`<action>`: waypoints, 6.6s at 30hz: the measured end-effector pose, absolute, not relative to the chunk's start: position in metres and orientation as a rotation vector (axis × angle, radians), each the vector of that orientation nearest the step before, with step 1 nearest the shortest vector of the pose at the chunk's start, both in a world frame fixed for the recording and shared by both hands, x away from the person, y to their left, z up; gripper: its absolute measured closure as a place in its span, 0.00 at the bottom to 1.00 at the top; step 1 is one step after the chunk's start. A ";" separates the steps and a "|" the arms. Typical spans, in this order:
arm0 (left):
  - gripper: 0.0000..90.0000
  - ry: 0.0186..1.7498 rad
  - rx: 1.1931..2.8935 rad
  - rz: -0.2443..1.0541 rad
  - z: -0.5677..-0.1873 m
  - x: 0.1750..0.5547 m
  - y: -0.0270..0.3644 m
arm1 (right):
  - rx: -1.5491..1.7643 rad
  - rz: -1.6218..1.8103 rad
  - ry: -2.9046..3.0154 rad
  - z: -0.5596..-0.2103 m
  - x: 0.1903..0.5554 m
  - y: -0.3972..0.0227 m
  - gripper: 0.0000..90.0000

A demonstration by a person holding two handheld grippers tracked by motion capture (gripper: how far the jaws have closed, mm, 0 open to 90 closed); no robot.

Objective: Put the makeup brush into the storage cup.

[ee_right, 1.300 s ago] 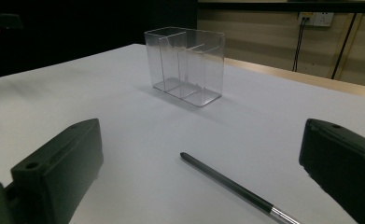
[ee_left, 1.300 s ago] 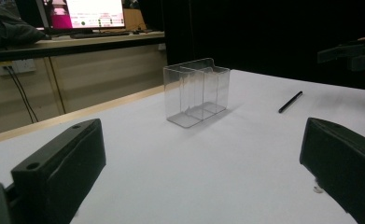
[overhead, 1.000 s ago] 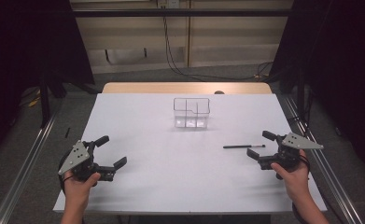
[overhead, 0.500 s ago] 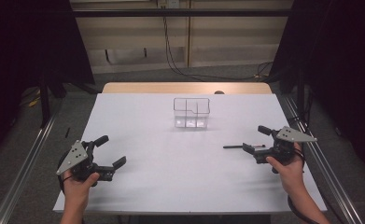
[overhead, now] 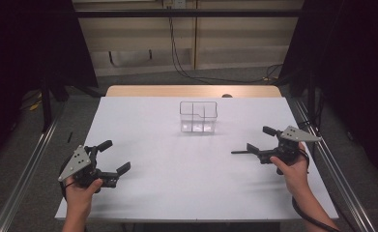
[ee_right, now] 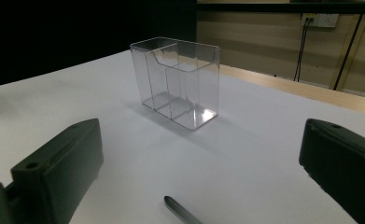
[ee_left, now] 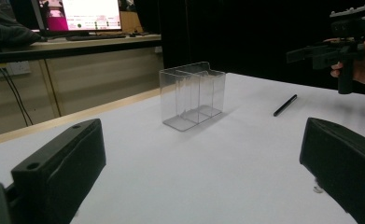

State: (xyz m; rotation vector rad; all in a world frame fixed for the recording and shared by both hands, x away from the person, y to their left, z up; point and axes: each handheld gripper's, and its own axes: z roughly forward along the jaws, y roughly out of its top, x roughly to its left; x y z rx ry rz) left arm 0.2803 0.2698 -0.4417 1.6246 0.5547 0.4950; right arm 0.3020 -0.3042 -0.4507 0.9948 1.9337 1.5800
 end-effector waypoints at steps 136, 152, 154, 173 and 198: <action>0.01 0.545 1.688 0.453 -0.447 0.284 0.262 | 0.903 0.320 2.970 -0.450 0.372 -0.292 0.93; 0.01 0.552 1.691 0.453 -0.446 0.283 0.260 | 1.068 0.357 2.944 -0.448 0.368 -0.293 0.95; 0.01 0.554 1.694 0.455 -0.447 0.283 0.260 | 1.068 0.378 2.938 -0.448 0.367 -0.293 0.95; 0.01 0.550 1.700 0.458 -0.446 0.283 0.258 | 0.930 0.471 2.952 -0.425 0.353 -0.269 0.95; 0.01 0.543 1.706 0.452 -0.446 0.284 0.257 | 0.782 0.503 2.993 -0.417 0.349 -0.234 0.95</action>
